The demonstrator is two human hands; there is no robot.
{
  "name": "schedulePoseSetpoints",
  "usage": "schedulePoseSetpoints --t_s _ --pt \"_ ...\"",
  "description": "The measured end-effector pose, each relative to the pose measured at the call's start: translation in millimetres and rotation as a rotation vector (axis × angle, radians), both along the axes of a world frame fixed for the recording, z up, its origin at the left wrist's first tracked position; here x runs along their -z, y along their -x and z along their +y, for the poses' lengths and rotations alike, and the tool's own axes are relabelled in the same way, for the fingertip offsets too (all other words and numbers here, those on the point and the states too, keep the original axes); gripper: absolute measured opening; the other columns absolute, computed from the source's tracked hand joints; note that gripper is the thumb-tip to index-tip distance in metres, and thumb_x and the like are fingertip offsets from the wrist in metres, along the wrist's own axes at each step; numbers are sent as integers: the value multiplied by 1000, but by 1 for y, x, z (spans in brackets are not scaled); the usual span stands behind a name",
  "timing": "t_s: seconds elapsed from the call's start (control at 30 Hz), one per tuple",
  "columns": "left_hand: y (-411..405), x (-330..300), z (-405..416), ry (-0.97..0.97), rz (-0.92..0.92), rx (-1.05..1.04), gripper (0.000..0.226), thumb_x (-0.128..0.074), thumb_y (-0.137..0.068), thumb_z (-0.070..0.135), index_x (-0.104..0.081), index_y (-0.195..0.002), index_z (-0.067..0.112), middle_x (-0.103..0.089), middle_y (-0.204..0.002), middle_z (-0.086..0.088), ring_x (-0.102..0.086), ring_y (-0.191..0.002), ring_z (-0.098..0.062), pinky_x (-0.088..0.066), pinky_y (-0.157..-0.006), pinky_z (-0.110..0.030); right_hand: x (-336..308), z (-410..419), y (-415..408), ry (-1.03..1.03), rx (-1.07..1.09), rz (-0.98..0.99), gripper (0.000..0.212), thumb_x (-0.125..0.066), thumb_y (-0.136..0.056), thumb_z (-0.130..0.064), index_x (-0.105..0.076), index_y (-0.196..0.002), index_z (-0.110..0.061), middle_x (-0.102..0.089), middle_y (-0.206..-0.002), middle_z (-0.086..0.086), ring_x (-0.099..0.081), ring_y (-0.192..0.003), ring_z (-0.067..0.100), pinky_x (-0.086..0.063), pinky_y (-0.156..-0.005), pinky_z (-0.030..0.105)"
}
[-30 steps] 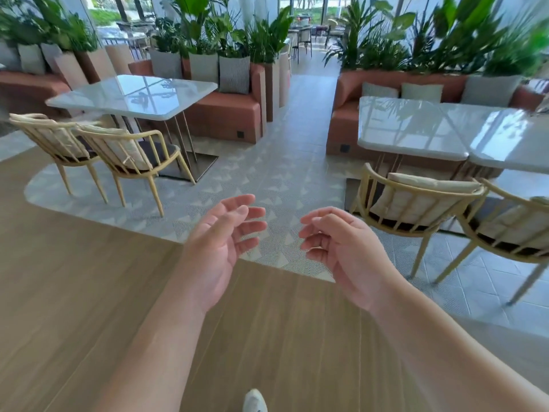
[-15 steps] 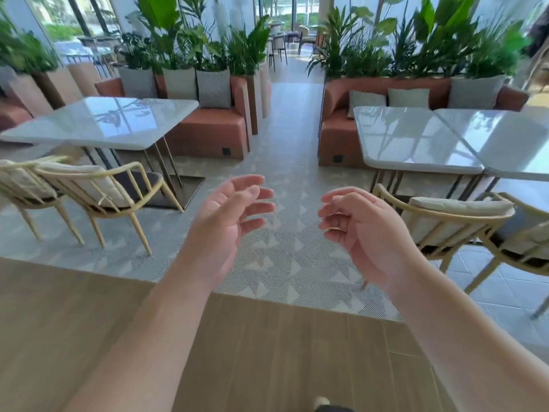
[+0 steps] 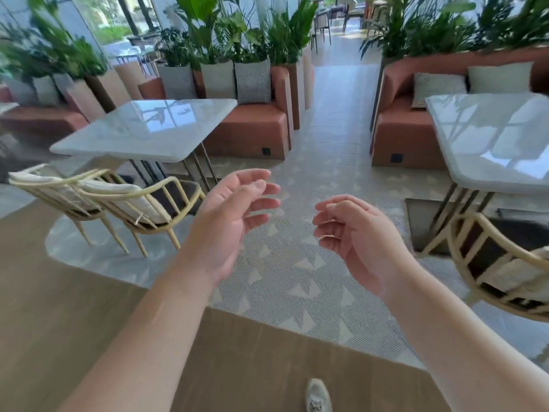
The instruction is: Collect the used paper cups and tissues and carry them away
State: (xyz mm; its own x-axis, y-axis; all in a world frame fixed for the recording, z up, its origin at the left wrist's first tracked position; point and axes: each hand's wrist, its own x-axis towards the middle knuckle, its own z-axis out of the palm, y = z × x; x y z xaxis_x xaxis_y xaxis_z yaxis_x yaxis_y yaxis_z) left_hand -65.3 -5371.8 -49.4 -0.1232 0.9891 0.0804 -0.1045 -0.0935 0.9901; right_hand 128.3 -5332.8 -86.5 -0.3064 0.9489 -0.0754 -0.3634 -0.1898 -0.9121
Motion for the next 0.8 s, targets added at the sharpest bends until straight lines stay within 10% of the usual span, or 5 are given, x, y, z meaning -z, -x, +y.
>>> schedulePoseSetpoints --t_s 0.8 --pt "130 36 377 43 -51 47 24 -60 -87 29 -69 -108 23 -76 -101 -1 -71 -91 -14 -52 -79 -30 8 357 134 5 72 -16 19 -53 -82 -10 -72 -80 -14 -66 -74 8 -61 -61 17 -48 -56 25"
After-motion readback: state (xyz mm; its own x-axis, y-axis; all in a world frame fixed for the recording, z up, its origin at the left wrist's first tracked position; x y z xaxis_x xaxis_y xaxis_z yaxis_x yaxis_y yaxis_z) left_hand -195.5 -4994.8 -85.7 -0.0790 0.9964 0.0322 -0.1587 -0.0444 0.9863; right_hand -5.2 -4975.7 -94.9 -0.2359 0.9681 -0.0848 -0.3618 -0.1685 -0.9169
